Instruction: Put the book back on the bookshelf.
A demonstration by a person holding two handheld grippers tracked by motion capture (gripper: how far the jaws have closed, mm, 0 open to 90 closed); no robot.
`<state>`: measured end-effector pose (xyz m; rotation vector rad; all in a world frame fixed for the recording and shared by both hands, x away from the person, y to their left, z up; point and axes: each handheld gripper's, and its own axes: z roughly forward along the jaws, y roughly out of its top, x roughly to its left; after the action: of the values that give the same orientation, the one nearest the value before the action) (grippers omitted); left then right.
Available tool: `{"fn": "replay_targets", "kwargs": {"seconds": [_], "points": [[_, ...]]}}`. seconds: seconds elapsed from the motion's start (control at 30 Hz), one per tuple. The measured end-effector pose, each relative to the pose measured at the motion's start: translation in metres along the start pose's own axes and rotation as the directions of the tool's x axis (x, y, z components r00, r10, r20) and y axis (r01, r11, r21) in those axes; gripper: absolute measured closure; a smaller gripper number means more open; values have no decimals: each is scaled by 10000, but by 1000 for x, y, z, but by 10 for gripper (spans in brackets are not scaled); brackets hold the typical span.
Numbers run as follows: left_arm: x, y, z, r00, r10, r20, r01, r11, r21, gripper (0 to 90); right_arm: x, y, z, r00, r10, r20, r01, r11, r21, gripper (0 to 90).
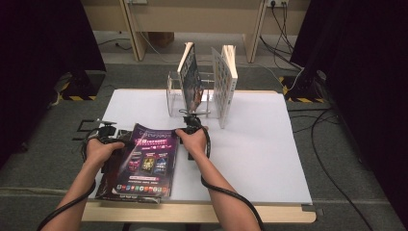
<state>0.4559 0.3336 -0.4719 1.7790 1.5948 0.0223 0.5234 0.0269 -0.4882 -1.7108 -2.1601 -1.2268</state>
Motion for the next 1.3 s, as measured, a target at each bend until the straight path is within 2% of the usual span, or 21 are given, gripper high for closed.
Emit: {"fn": "replay_targets", "kwargs": {"seconds": [0.07,0.17,0.27,0.33,0.4,0.43,0.5,0.6,0.73,0.8,0.9,0.97,1.07,1.3], "points": [[1,0,0,10000,-5,8,5,10000,-34,816,1,1,-1,10000,27,-77,-26,10000,4,710],[3,0,-1,10000,-74,65,75,10000,-61,800,2,2,-4,9987,170,-486,-169,9999,24,772],[4,-1,-3,9996,-262,79,264,9990,-356,755,6,4,-6,9987,85,-508,-84,10000,8,794],[4,-1,-7,9993,-244,-291,216,9955,-920,661,8,5,-8,9978,211,-621,-213,9998,-21,805],[4,0,-13,9978,-476,-457,399,9869,-1565,539,8,5,-10,9975,181,-681,-191,9997,-129,812],[3,0,-15,9971,-454,-611,343,9845,-1720,485,8,5,-12,9967,330,-744,-342,9993,-149,815],[3,0,-20,9960,-245,-862,75,9813,-1923,462,10,5,-16,9952,471,-862,-488,9987,-171,819],[3,-1,-24,9965,-303,-784,114,9728,-2312,450,14,6,-24,9944,149,-1047,-202,9986,-498,825],[1,-3,-29,9977,-363,-565,200,9638,-2659,420,28,8,-38,9911,-180,-1319,73,9966,-816,833],[0,-4,-32,9978,-291,-587,123,9632,-2685,411,36,8,-45,9887,-339,-1461,196,9950,-984,837],[1,-5,-33,9977,-272,-613,98,9632,-2687,411,46,13,-59,9862,-862,-1412,673,9888,-1334,844],[1,-6,-34,9977,-252,-637,64,9601,-2796,413,53,16,-69,9840,-1358,-1156,1158,9795,-1649,846],[0,-6,-34,9979,-250,-598,71,9593,-2825,413,60,18,-82,9780,-1875,-913,1671,9665,-1951,846],[-5,-6,-33,9985,-60,-547,-95,9601,-2794,413,74,17,-115,9549,-2929,-498,2705,9263,-2622,847]]}}
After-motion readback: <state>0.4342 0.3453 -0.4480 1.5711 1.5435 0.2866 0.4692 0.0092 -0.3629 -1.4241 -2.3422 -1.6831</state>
